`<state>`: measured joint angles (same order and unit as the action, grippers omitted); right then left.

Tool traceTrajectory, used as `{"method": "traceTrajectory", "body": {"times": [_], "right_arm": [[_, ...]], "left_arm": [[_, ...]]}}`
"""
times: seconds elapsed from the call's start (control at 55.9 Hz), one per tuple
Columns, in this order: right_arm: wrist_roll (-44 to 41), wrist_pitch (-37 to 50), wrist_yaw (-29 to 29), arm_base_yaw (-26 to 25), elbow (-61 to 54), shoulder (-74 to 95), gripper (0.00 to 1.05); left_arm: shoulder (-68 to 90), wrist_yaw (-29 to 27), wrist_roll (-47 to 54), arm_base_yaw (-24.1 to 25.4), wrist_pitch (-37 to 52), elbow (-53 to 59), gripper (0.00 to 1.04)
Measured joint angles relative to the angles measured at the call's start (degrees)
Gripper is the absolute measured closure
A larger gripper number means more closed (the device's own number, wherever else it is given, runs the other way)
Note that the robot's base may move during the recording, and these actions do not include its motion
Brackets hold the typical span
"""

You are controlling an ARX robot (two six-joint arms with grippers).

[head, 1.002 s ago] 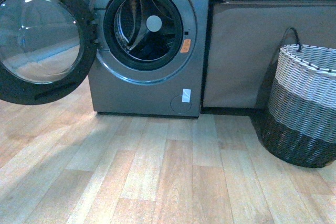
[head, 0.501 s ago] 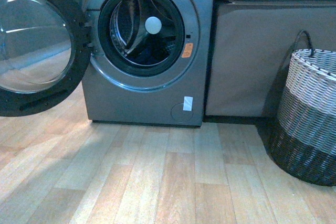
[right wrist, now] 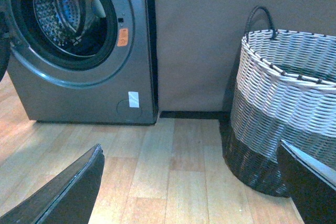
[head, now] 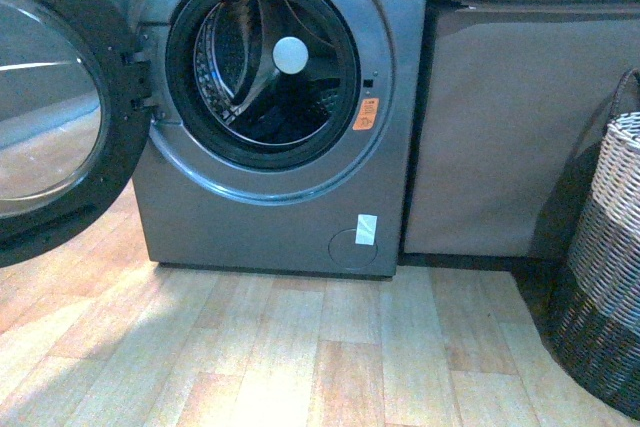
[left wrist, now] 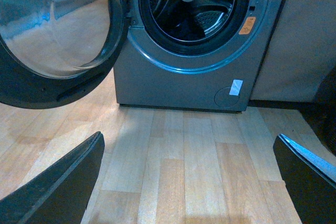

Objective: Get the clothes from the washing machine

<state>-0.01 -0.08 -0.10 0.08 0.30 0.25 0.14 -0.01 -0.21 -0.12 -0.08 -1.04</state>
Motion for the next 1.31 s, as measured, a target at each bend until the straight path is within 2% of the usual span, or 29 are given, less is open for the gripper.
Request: {"method": "traceTrajectory", "body": {"times": [1.306], "right_arm": [[0.0, -0.1, 0.0, -0.1, 0.0, 0.0, 0.07]], "left_arm": [[-0.1, 0.0, 0.0, 0.0, -0.1, 0.0, 0.07]]}}
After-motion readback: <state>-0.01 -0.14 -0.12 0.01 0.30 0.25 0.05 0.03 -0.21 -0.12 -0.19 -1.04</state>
